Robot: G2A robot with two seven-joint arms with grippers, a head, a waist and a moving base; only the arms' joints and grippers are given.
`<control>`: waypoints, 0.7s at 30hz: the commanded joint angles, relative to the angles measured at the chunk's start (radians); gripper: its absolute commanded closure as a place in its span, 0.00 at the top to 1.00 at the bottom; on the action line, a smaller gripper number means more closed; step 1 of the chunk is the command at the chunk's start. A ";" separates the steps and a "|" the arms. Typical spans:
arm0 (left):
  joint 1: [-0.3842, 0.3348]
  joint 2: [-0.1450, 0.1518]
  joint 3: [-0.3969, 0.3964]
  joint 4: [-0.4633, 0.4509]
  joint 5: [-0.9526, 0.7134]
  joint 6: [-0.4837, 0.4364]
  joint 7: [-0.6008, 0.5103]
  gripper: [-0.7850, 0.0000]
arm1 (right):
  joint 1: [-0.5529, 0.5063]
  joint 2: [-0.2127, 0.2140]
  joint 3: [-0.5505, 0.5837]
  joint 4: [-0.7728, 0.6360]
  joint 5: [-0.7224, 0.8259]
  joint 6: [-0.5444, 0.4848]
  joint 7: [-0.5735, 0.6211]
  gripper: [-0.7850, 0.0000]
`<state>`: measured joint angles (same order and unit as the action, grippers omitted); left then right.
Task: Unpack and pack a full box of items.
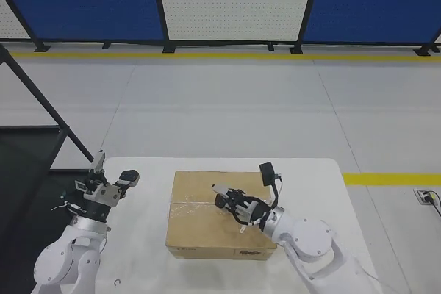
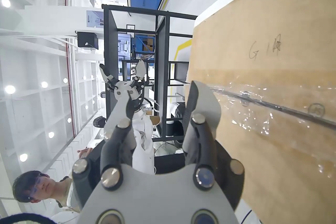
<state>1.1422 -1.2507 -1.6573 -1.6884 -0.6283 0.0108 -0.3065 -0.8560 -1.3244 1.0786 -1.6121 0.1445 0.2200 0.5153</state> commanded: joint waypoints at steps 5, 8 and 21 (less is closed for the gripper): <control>0.005 -0.001 0.011 -0.002 -0.009 0.012 -0.004 1.00 | 0.002 -0.004 -0.031 0.009 -0.003 0.018 0.018 0.00; -0.010 -0.011 0.041 -0.002 -0.104 0.071 0.088 1.00 | 0.070 -0.023 -0.108 0.058 -0.027 0.087 0.005 0.00; -0.015 -0.014 0.048 -0.002 -0.124 0.085 0.125 1.00 | 0.306 -0.106 -0.310 0.261 -0.035 0.281 0.017 0.00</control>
<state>1.1272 -1.2648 -1.6091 -1.6904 -0.7526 0.0957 -0.1818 -0.5635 -1.4256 0.7777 -1.3592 0.1128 0.4859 0.5305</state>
